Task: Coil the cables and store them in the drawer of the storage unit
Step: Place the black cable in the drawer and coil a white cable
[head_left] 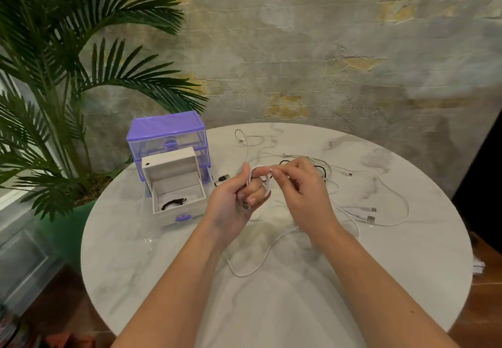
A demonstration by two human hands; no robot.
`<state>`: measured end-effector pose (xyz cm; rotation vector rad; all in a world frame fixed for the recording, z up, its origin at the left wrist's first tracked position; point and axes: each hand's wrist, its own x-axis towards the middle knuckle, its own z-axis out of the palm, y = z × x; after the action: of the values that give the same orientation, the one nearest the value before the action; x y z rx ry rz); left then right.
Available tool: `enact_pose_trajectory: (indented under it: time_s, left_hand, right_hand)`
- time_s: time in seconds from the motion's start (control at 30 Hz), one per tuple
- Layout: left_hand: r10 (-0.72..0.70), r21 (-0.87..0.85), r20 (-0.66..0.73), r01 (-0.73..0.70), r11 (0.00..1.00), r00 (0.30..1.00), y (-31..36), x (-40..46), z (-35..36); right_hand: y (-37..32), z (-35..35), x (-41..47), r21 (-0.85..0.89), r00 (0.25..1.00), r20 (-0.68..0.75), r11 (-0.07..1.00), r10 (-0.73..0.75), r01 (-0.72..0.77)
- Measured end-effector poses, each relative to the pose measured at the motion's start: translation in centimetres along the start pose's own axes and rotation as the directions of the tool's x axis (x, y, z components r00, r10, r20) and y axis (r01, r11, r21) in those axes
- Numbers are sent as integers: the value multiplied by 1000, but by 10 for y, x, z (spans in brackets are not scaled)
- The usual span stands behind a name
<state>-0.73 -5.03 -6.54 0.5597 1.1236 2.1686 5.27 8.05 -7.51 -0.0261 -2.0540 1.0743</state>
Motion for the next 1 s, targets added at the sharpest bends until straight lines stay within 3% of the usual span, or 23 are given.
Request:
enact_pose_trajectory:
  time_s: [0.1,0.2,0.4,0.63,0.8,1.0]
  left_hand:
    - [-1,-54,-22,0,999,1000,1,0,0]
    - [12,-59,-43,-14,998,999,1,1,-3]
    - [41,121,-3,-40,992,999,0,1,-3]
    - [113,340,12,-110,934,994,1,3,-3]
    - [70,258,40,-78,963,997,2,1,-6]
    - [-9,183,26,4,983,1000,-2,1,-5]
  right_hand:
    - [-5,3,-5,43,993,114,998,36,-41]
    - [-6,9,-8,-39,972,228,998,52,-44]
    - [-3,9,-6,-175,978,147,977,148,-121]
    - [-4,4,-4,-155,980,63,972,186,-175]
    - [-6,0,-2,70,951,222,970,214,-234]
    - [-3,4,-4,-41,954,220,979,205,-201]
